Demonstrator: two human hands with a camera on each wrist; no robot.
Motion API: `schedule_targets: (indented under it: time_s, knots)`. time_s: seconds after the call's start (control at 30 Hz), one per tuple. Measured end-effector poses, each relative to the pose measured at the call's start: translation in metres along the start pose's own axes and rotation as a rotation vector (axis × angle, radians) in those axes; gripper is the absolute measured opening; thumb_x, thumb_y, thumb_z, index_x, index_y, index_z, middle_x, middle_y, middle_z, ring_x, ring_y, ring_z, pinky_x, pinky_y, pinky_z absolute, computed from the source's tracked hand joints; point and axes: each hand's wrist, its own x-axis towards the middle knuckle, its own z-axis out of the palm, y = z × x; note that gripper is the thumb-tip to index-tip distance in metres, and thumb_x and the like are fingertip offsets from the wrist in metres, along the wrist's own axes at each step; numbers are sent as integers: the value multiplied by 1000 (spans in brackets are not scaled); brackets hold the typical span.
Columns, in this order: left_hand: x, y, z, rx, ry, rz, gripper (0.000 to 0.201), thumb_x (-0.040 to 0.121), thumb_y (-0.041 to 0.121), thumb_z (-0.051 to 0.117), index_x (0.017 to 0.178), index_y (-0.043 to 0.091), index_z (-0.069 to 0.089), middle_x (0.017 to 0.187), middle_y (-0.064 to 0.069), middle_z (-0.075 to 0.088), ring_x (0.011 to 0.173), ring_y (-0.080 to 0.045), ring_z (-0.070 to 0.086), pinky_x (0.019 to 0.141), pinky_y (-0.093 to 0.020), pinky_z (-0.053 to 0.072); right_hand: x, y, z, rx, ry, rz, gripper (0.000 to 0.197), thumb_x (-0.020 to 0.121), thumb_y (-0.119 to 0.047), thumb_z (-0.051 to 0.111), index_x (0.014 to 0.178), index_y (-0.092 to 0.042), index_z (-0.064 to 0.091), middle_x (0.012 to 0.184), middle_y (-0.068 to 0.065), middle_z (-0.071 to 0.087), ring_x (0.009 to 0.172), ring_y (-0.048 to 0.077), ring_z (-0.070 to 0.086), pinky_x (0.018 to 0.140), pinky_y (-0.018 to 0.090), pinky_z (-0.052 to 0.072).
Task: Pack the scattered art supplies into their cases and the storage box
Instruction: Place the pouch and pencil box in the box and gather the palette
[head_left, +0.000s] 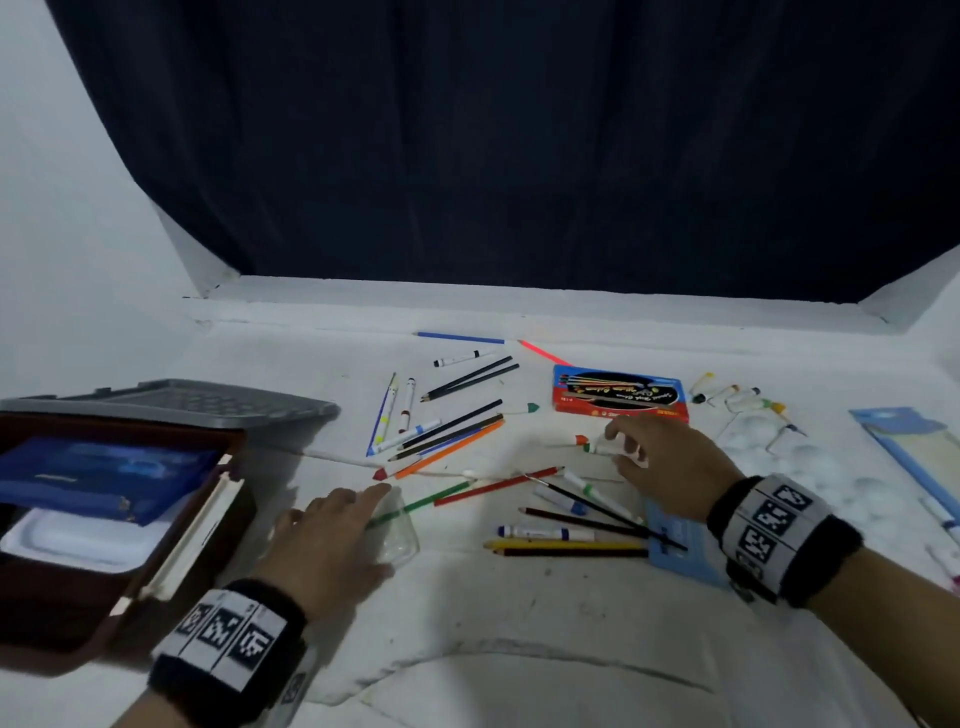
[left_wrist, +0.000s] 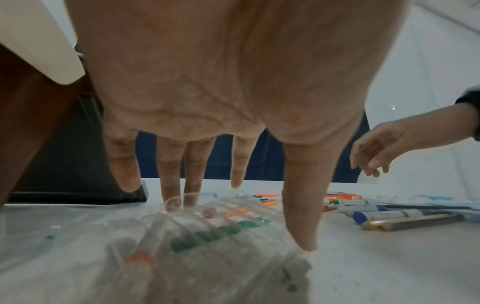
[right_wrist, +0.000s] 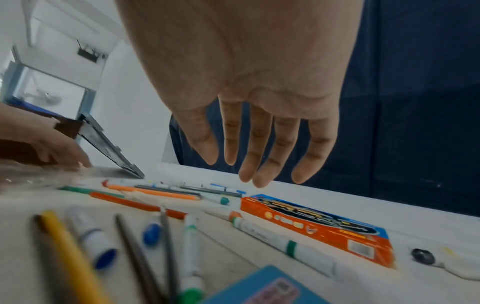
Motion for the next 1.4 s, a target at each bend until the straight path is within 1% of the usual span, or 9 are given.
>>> schedule_targets:
  time_s: [0.2, 0.33, 0.47, 0.57, 0.67, 0.8, 1.03, 1.2, 1.4]
  knots:
    - [4, 5, -5, -68, 84, 17, 85, 70, 59, 66, 133, 67, 10, 116, 23, 41, 120, -4, 45, 99, -42, 36, 63, 32, 2, -148, -56, -8, 41, 94, -32, 54, 133, -22, 50, 128, 3, 56, 116, 24, 50, 92, 41, 48]
    - [7, 8, -11, -225, 189, 139, 84, 73, 39, 72, 123, 77, 17, 105, 30, 41, 95, 2, 55, 84, -37, 47, 111, 49, 8, -306, -155, 4, 62, 88, -42, 58, 143, -27, 35, 141, 2, 41, 130, 25, 36, 101, 49, 41]
    - [12, 10, -21, -331, 284, 280, 78, 78, 6, 70, 131, 57, 45, 110, 17, 52, 81, 4, 54, 74, -21, 49, 150, 63, 16, -341, -320, 35, 89, 84, -53, 60, 153, -34, 8, 161, 2, 9, 148, 27, 7, 114, 56, 25]
    - [16, 15, -25, -400, 327, 327, 48, 90, 8, 54, 125, 40, 59, 114, 12, 56, 96, -5, 62, 82, -28, 52, 167, 69, 22, -287, -355, 29, 94, 82, -56, 61, 153, -35, 4, 153, 6, 26, 137, 29, 32, 107, 51, 36]
    - [17, 24, -29, -474, 351, 370, 42, 94, 3, 52, 122, 33, 64, 111, 13, 57, 104, -1, 59, 86, -20, 47, 170, 68, 26, -261, -302, 6, 90, 83, -54, 60, 152, -34, 8, 142, 5, 37, 122, 27, 44, 98, 48, 44]
    - [16, 37, -37, -537, 373, 409, 40, 94, 5, 57, 121, 33, 64, 109, 21, 57, 99, 2, 58, 83, -8, 41, 152, 58, 19, -309, -140, -87, 85, 86, -49, 58, 153, -30, 8, 144, 5, 35, 126, 27, 40, 101, 48, 39]
    - [5, 63, -42, -618, 397, 503, 38, 90, 8, 68, 116, 36, 68, 108, 19, 61, 103, -4, 62, 84, -17, 48, 79, 4, -15, -112, 69, -278, 85, 84, -59, 58, 152, -30, 16, 140, 0, 39, 123, 21, 40, 102, 43, 40]
    - [-8, 76, -36, -612, 429, 580, 26, 87, 33, 70, 113, 37, 70, 103, 19, 60, 95, 1, 60, 78, -13, 46, 9, -25, -24, 206, 142, -263, 78, 83, -71, 51, 148, -40, 21, 134, -11, 43, 120, 9, 42, 100, 35, 44]
    - [-21, 100, 4, -587, 217, 664, 33, 87, 46, 70, 118, 37, 68, 111, 19, 56, 101, 5, 57, 86, -16, 47, -55, -25, -17, 395, 139, -180, 61, 89, -62, 48, 142, -57, 20, 135, -15, 37, 115, 6, 50, 95, 30, 48]
